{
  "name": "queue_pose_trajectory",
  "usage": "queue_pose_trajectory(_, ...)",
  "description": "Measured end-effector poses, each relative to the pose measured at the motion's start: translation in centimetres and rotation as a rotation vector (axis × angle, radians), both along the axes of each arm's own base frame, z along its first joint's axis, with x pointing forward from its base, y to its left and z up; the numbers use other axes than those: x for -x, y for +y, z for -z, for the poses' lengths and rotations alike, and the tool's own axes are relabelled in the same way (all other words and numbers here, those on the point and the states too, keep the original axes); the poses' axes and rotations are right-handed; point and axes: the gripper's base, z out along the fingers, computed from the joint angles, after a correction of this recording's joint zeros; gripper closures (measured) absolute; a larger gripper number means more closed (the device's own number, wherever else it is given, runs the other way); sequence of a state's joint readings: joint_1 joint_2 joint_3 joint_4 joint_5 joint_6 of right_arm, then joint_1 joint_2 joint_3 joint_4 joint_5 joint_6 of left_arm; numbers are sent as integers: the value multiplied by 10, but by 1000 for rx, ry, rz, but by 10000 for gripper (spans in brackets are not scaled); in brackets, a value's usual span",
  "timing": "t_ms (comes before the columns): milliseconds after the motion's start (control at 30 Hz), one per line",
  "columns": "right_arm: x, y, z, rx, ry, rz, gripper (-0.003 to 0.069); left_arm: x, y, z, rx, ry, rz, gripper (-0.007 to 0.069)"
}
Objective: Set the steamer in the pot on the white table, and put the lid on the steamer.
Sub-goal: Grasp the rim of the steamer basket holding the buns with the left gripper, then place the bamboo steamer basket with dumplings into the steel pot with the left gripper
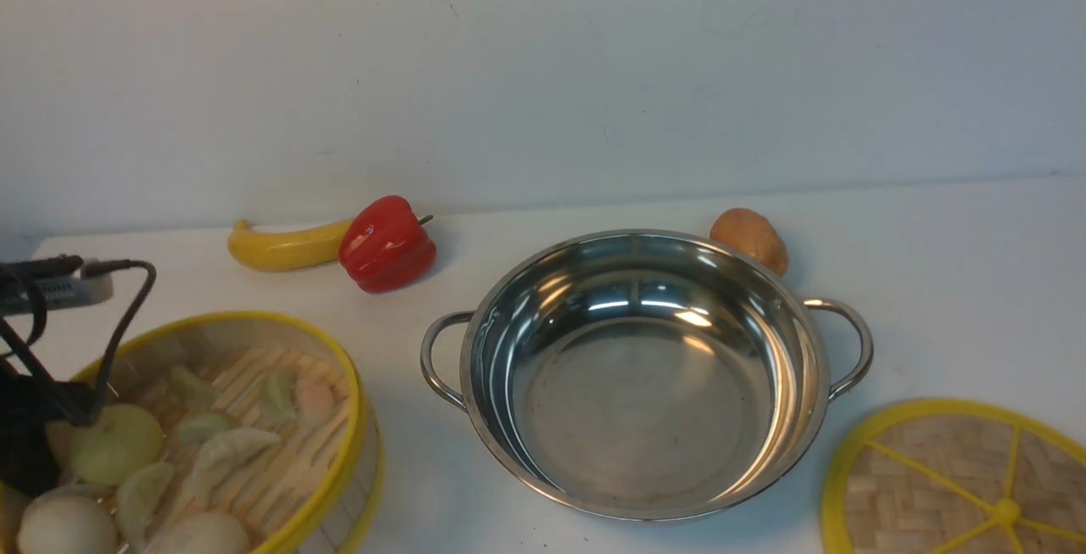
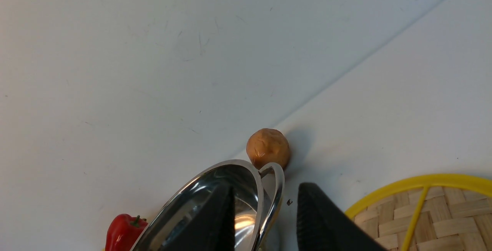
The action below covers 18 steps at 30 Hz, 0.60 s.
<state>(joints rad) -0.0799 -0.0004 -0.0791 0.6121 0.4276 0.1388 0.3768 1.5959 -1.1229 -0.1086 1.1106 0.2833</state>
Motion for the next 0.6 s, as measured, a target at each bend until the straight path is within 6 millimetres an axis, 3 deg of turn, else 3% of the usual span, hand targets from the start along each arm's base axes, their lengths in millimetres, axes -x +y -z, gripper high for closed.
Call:
queue_pose_trajectory(200, 0, 0, 0, 0, 0, 0, 414, -21, -21, -35, -19, -57, 62, 601)
queue_pose_trajectory(267, 0, 0, 0, 0, 1, 0, 414, -38, -53, -55, -31, -121, 134, 601)
queue_pose_trajectory(400, 0, 0, 0, 0, 1, -1, 414, -60, -101, -74, -22, -181, 232, 601)
queue_pose_trajectory(467, 0, 0, 0, 0, 3, -2, 414, -73, -120, -79, -15, -205, 266, 601)
queue_pose_trajectory(500, 0, 0, 0, 0, 3, -2, 414, -85, -143, -80, -6, -218, 310, 601)
queue_pose_trajectory(600, 0, 0, 0, 0, 3, -2, 414, -113, -185, -75, 5, -240, 383, 601)
